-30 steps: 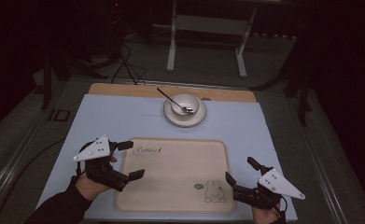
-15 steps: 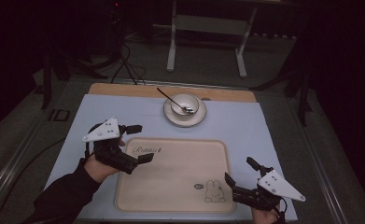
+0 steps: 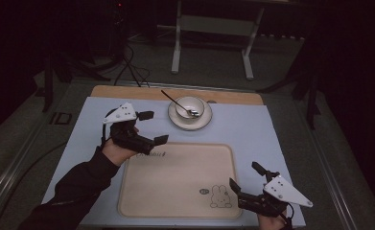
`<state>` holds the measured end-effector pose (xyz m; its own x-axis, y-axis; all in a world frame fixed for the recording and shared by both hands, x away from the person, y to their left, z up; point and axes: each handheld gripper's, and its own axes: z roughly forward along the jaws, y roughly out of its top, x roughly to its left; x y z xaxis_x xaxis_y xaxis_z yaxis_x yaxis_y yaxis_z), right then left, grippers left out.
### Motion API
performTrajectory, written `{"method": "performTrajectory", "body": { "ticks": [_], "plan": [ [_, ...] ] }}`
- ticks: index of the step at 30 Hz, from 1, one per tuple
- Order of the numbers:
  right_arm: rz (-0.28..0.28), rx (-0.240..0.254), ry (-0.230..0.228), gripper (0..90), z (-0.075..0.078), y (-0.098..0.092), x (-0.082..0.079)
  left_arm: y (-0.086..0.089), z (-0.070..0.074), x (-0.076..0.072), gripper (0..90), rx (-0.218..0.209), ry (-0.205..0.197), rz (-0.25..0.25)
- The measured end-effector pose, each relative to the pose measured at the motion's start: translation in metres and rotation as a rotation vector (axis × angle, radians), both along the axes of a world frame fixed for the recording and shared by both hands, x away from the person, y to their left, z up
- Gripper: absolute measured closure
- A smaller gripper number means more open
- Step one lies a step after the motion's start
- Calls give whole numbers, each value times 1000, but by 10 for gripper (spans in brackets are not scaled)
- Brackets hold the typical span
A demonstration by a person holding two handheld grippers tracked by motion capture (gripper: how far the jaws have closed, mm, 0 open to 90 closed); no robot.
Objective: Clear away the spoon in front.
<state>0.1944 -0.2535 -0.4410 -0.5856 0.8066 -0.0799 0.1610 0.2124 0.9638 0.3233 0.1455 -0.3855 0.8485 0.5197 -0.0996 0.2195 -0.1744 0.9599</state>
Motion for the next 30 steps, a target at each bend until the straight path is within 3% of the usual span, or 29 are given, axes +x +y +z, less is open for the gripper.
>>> {"method": "performTrajectory", "body": {
  "ticks": [17, 25, 30],
  "plan": [
    [7, -7, -6, 124, 0, 1, -2, -15, -15, 59, 14, -5, 15, 95],
    [8, -5, -4, 124, 0, 1, -2, -16, -35, 86, 38, -5, 47, 153],
    [11, -6, -4, 124, 0, 1, -2, -16, -50, 103, 60, -5, 101, 176]
  ]
}}
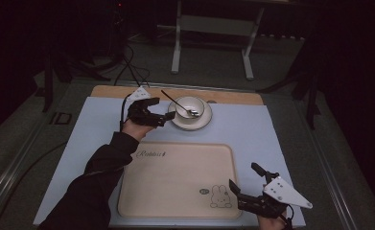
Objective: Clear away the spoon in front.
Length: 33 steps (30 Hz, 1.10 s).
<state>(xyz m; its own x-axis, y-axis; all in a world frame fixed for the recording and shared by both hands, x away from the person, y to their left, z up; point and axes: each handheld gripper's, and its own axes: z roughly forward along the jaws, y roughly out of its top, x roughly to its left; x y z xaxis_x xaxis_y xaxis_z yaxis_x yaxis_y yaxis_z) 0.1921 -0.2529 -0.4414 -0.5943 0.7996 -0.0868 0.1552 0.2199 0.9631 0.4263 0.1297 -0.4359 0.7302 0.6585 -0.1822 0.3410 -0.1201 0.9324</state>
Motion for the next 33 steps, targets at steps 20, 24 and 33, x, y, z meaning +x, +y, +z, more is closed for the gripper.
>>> {"method": "performTrajectory", "body": {
  "ticks": [20, 24, 33],
  "plan": [
    [-4, -6, 16, 124, -2, -1, 1, 10, -37, 60, 149, -66, 136, 127],
    [-6, -5, 22, 124, -3, -1, 1, 11, -36, 69, 187, -78, 150, 172],
    [-3, -3, 27, 124, -3, -1, 1, 11, -43, 87, 318, -139, 195, 218]
  ]
}}
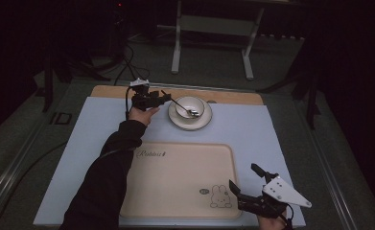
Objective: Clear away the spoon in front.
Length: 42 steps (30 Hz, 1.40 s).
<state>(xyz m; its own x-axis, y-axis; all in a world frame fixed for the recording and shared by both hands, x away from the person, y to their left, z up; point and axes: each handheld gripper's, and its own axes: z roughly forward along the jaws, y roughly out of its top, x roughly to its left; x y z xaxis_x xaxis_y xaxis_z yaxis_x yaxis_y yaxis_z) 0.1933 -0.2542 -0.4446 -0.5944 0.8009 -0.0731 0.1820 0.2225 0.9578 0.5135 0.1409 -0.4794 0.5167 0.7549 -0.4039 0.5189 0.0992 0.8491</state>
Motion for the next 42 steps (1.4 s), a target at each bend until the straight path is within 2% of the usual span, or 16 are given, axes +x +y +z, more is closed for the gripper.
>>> {"method": "performTrajectory", "body": {
  "ticks": [3, 8, 14, 20, 22, 25, 29, 30, 34, 38, 42],
  "plan": [
    [1, -1, 7, 124, -1, 0, 1, 1, -6, 5, 371, -24, 21, 23],
    [1, 2, 9, 124, -1, -1, 1, -1, -11, 11, 434, -57, 40, 31],
    [4, 8, 15, 124, -1, -1, 2, -1, -11, 16, 549, -101, 47, 49],
    [8, 8, 16, 124, -1, -1, 2, -3, -13, 17, 640, -97, 38, 81],
    [9, 7, 17, 124, -1, -1, 2, -3, -14, 17, 675, -129, 41, 96],
    [8, 8, 18, 124, -2, -1, 2, -3, -14, 18, 742, -148, 48, 98],
    [8, 9, 18, 124, -2, -1, 2, -3, -12, 16, 774, -146, 42, 84],
    [8, 9, 19, 124, -2, -1, 2, -3, -11, 16, 812, -146, 42, 84],
    [10, 9, 18, 124, -1, -1, 2, -2, -9, 14, 857, -162, 42, 83],
    [11, 7, 17, 124, -1, -1, 2, -4, -6, 10, 865, -140, 23, 83],
    [10, 11, 17, 124, -1, -1, 1, -8, 0, 6, 880, -145, 14, 72]
  ]
}}
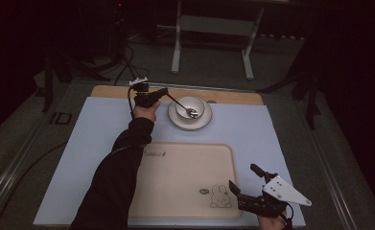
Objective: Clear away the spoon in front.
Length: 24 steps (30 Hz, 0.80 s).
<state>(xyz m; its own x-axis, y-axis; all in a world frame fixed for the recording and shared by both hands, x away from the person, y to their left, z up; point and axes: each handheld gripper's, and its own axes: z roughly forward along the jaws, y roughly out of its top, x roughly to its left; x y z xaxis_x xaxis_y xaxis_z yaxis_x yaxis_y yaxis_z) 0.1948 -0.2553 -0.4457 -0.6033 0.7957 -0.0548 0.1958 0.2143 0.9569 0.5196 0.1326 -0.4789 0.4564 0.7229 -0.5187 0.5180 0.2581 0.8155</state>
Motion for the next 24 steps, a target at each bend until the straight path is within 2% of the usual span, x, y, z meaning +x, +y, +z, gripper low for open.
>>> {"method": "performTrajectory", "body": {
  "ticks": [3, 7, 11, 18, 22, 24],
  "plan": [
    [0, -2, -2, 124, 0, 0, 0, -3, 6, -3, 891, 10, -15, -12],
    [0, -4, -4, 125, 0, 0, -1, -8, 14, -8, 895, 50, -42, -34],
    [0, -2, -2, 125, 0, 0, 0, -12, 18, -10, 897, 71, -53, -39],
    [-3, 5, 2, 125, 0, -1, 0, -15, 28, -13, 899, 73, -75, -54],
    [-3, 6, 1, 124, 0, -1, 0, -14, 39, -15, 900, 90, -78, -64],
    [-3, 6, 2, 125, 0, -1, 0, -14, 47, -17, 900, 96, -93, -68]
  ]
}}
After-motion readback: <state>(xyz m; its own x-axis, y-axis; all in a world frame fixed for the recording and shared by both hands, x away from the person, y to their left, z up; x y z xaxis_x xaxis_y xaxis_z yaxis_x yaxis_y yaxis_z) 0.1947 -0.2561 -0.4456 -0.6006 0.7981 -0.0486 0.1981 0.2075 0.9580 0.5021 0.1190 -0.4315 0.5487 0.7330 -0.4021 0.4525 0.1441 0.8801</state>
